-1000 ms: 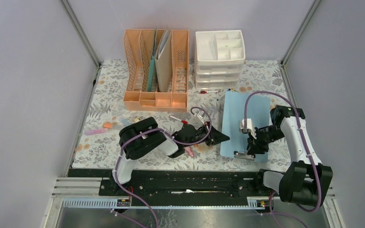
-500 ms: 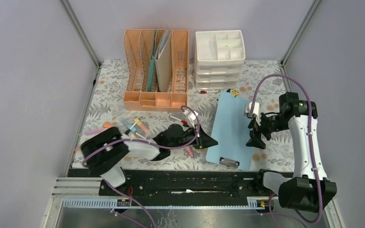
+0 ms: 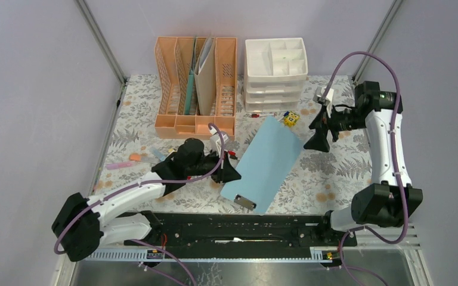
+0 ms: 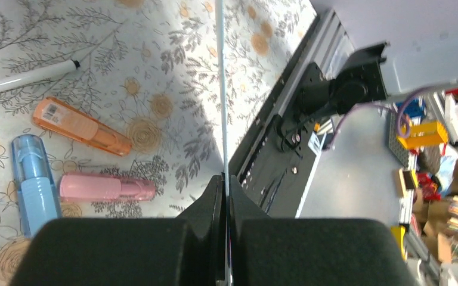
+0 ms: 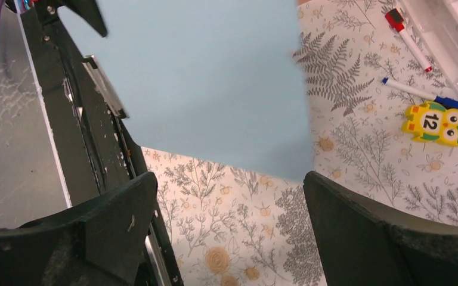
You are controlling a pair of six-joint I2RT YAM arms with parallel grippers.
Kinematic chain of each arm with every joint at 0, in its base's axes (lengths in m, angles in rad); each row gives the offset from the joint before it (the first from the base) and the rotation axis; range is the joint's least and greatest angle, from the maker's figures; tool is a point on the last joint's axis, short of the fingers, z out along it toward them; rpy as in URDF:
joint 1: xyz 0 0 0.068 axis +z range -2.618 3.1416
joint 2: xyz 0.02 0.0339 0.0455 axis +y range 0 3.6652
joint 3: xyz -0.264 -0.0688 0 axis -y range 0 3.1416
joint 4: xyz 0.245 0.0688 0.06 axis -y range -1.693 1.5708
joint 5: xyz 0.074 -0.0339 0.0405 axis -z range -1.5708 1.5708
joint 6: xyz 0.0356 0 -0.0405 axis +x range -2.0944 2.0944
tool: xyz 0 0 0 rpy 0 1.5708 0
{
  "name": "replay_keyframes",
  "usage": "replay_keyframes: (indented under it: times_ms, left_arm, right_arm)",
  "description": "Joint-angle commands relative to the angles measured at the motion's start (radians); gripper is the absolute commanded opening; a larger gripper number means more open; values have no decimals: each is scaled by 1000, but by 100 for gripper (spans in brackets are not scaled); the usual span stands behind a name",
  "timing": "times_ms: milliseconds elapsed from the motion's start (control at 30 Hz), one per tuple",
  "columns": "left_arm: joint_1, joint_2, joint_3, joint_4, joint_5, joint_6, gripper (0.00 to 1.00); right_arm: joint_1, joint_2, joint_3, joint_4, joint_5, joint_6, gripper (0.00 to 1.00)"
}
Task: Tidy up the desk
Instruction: Pick up the folder from the corner of the board, then place the folder in the storage box.
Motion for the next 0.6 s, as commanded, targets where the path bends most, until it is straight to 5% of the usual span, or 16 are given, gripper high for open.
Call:
replay_keyframes:
  times_ms: [0, 367, 567]
  left_arm:
    - [3, -82, 91, -186, 89, 151, 0]
    - [36, -136, 111, -225, 151, 170, 0]
    - [40, -137, 108, -206, 176, 164, 0]
  right_arm:
    - [33, 85, 75, 6, -55, 49, 100]
    - [200, 186, 45, 30, -61, 35, 100]
    - [241, 168, 14, 229, 9, 209, 100]
